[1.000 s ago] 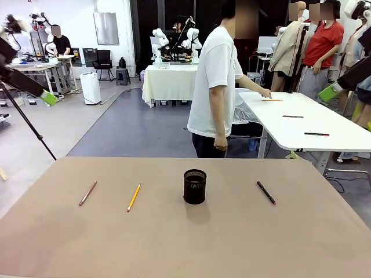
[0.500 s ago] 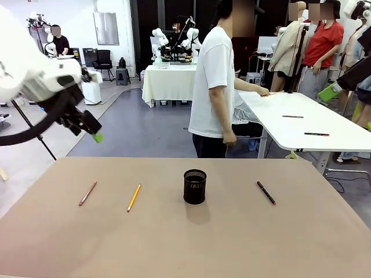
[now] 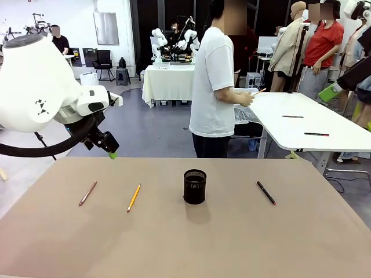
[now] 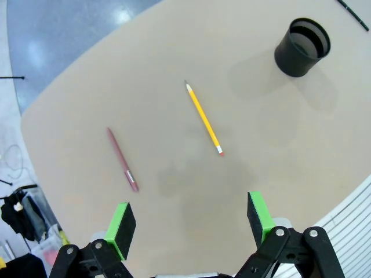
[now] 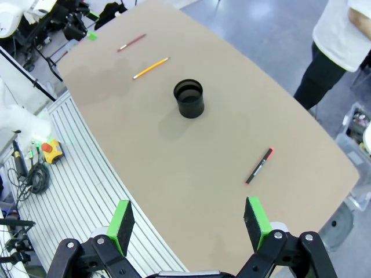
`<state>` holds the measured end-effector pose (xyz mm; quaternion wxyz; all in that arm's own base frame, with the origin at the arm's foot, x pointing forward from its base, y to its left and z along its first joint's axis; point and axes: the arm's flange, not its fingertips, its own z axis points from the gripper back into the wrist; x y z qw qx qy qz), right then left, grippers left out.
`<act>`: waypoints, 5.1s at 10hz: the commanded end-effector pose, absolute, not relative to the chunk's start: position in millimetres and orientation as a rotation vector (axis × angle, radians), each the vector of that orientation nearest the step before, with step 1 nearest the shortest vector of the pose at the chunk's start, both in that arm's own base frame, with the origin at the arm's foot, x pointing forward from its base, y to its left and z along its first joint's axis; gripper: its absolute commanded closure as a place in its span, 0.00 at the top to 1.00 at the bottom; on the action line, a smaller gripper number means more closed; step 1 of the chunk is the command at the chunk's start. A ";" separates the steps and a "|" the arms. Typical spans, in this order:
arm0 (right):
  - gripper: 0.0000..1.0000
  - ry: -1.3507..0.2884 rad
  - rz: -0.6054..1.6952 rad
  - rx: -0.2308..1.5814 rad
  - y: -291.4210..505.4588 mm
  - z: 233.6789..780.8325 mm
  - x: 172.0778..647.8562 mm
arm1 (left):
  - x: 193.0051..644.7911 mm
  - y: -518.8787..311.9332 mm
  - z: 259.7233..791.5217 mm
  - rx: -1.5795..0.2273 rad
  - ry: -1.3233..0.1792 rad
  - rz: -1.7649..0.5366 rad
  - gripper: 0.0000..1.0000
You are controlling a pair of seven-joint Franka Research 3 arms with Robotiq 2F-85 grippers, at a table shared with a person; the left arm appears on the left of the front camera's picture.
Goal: Place the pens into the pen holder.
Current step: Pick up a writing instrument from the table and place it into the Pen holder.
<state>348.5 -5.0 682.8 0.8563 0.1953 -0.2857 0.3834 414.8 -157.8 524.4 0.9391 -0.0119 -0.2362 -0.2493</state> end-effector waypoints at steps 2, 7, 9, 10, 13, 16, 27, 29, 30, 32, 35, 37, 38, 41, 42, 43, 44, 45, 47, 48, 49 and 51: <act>1.00 -0.604 0.802 0.424 -3.6 684.8 348.5 | 415.5 -150.2 532.2 -0.029 -0.491 -0.511 1.00; 1.00 -0.604 0.802 0.424 -3.6 684.8 348.5 | 461.9 -195.6 458.9 -0.026 -0.254 -0.324 1.00; 1.00 -0.604 0.802 0.424 -3.6 684.8 348.5 | 481.9 -215.0 410.5 0.006 -0.171 -0.263 1.00; 1.00 -0.604 0.802 0.424 -3.6 684.8 348.5 | 489.7 -222.0 388.8 0.026 -0.141 -0.229 1.00; 1.00 -0.604 0.802 0.424 -3.6 684.8 348.5 | 526.2 -230.7 351.1 0.070 -0.126 -0.286 1.00; 1.00 -0.604 0.802 0.424 -3.6 684.8 348.5 | 542.8 -234.6 337.7 0.072 -0.081 -0.250 1.00; 1.00 -0.604 0.802 0.424 -3.6 684.8 348.5 | 579.6 -241.5 318.9 0.019 -0.069 -0.224 1.00; 1.00 -0.604 0.802 0.424 -3.6 684.8 348.5 | 588.1 -243.0 312.7 0.025 -0.066 -0.233 0.83; 1.00 -0.604 0.802 0.424 -3.6 684.8 348.5 | 592.0 -243.5 309.4 0.025 -0.061 -0.229 0.63; 1.00 -0.604 0.802 0.424 -3.6 684.8 348.5 | 597.0 -243.6 306.1 0.024 -0.058 -0.228 0.23; 1.00 -0.604 0.802 0.424 -3.6 684.8 348.5 | 597.9 -243.6 304.9 0.018 -0.048 -0.220 0.00; 1.00 -0.604 0.802 0.424 -3.6 684.8 348.5 | 598.4 -241.4 305.3 0.006 -0.031 -0.207 0.00; 1.00 -0.604 0.802 0.424 -3.6 684.8 348.5 | 598.0 -240.9 305.4 0.004 -0.026 -0.202 0.00; 1.00 -0.604 0.802 0.424 -3.6 684.8 348.5 | 595.4 -235.8 309.6 -0.028 0.007 -0.207 0.00; 1.00 -0.604 0.802 0.424 -3.6 684.8 348.5 | 594.3 -232.0 318.6 -0.097 0.033 -0.226 0.00; 1.00 -0.604 0.802 0.424 -3.6 684.8 348.5 | 592.7 -232.6 330.9 -0.173 0.091 -0.204 0.00; 1.00 -0.604 0.802 0.424 -3.6 684.8 348.5 | 588.7 -230.4 345.1 -0.241 0.121 -0.206 0.00; 1.00 -0.604 0.802 0.424 -3.6 684.8 348.5 | 585.8 -224.2 357.6 -0.331 0.133 -0.263 0.00; 1.00 -0.604 0.802 0.424 -3.6 684.8 348.5 | 579.2 -207.5 382.7 -0.514 0.077 -0.342 0.00; 1.00 -0.604 0.802 0.424 -3.6 684.8 348.5 | 573.6 -196.8 394.0 -0.645 0.016 -0.434 0.00; 1.00 -0.604 0.802 0.424 -3.6 684.8 348.5 | 568.8 -190.4 401.2 -0.752 -0.048 -0.524 0.00; 1.00 -0.604 0.802 0.424 -3.6 684.8 348.5 | 550.8 -180.2 418.6 -0.929 -0.290 -0.638 0.00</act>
